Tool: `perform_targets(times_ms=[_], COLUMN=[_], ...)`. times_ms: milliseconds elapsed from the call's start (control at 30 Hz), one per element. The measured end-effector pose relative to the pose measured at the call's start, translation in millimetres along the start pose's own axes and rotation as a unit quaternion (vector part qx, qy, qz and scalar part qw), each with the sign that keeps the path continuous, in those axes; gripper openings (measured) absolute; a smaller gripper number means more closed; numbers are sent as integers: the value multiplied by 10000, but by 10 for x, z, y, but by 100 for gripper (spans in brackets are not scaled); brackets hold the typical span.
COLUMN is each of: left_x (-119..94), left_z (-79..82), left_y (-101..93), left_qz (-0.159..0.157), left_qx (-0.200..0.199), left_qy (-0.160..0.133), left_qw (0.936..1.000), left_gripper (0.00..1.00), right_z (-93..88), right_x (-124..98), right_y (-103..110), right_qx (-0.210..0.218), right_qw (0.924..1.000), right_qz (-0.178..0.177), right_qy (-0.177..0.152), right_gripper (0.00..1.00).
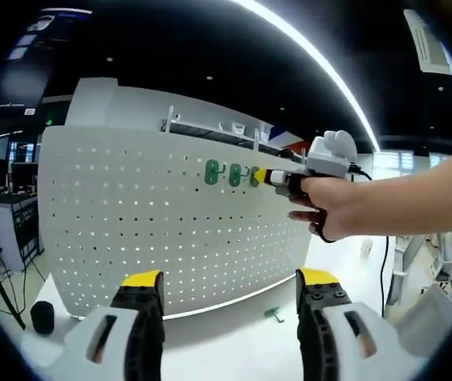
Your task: Insert the hook assembly into the mounting plate slot until the hook locks in place.
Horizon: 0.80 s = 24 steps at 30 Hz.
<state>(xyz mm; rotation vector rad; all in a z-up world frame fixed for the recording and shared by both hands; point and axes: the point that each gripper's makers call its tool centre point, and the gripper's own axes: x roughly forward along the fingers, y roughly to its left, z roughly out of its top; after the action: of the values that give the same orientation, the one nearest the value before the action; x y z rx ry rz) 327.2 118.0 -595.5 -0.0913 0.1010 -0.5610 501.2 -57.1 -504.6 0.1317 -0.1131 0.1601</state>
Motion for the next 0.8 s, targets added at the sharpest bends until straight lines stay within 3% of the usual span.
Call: perform_targets(times_ms=[267, 567, 633, 800], left_x=[18, 41, 43, 44], left_z=[-3, -20, -18, -20], left_y=[-19, -57, -67, -63], left_qz=[-36, -78, -96, -102], left_qx=[9, -3, 4, -2], left_qy=[11, 18, 14, 19], left_qw=[10000, 10000, 10000, 9999], left_gripper=[69, 69, 69, 69], right_z=[-38, -71, -119, -132], right_x=[-30, -141, -162, -180], right_y=[22, 30, 79, 81], right_qx=[4, -106, -8, -73], right_qw=[9992, 9961, 9941, 9941], right_qz=[362, 838, 1013, 1010], right_qy=[175, 272, 376, 385], right_gripper=[8, 34, 35, 35])
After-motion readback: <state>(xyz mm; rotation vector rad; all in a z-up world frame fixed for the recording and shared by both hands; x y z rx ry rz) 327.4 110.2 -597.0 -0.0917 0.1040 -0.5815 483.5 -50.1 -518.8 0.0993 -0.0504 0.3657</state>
